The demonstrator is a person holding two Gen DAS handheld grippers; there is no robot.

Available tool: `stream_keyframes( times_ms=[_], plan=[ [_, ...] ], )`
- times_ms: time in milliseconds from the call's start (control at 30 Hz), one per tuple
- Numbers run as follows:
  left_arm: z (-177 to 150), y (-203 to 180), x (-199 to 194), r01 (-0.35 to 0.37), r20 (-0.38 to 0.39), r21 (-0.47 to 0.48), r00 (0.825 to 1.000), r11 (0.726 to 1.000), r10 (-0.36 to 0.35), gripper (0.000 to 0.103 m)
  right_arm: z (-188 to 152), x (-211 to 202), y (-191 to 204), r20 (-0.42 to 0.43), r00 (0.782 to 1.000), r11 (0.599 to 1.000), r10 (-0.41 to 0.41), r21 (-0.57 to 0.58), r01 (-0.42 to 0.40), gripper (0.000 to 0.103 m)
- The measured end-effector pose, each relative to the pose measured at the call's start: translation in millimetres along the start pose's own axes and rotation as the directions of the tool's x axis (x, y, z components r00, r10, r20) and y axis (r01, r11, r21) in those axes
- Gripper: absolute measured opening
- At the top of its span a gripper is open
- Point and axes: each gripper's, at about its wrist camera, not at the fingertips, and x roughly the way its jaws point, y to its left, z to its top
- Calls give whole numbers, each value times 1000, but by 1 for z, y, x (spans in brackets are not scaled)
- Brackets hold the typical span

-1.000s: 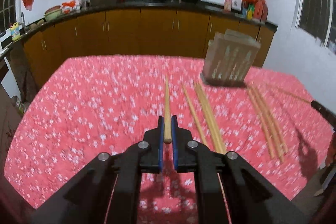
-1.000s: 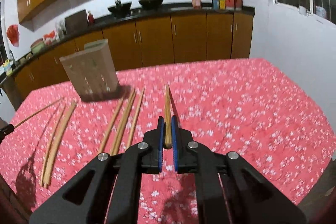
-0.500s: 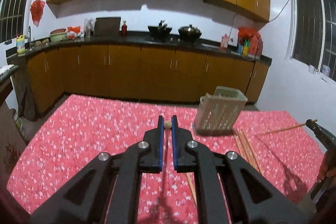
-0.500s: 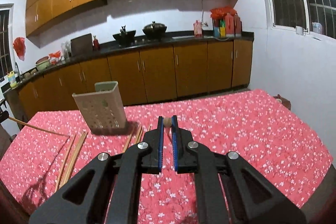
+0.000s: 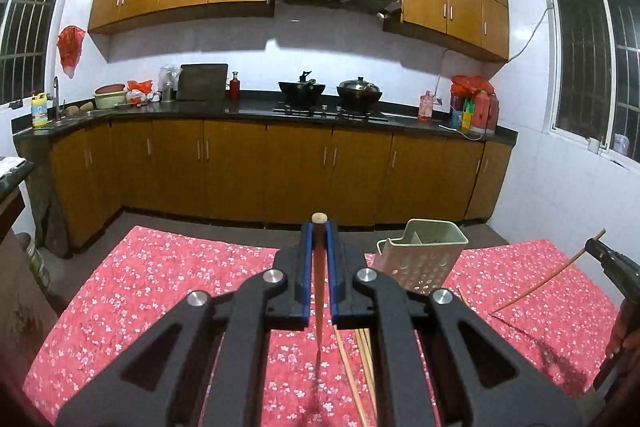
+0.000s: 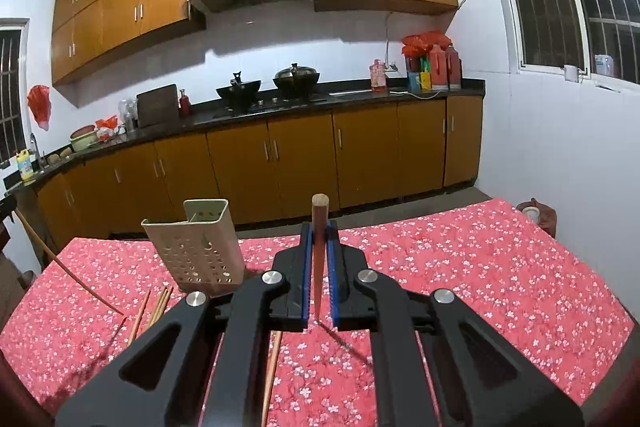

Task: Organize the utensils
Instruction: 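Carry the left tool's chopstick over the perforated holder while the right tool carries its chopstick there, then open the left tool to drop its chopstick into the holder while the right tool opens too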

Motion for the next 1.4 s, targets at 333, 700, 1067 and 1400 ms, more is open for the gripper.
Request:
stream_keyframes(
  times_ms=[333,700,1067,1400],
  plan=[
    [73,-3,-5,45,110,-30,993,999,-41,8,77,-14,23,164,985,999,51,-16,-49,8],
    [126,-46,-3,178,258,-56,953,982,-158,8,116,-2,60,271,939,976,210,-3,-218,8],
    [86,-60,64,174,126,-74,978,982,-164,8,86,54,78,120,966,973,228,-10,-229,8],
    [62,-58,96,184,26,-93,983,978,-182,10,68,64,83,38,960,960,279,13,-280,10]
  ],
)
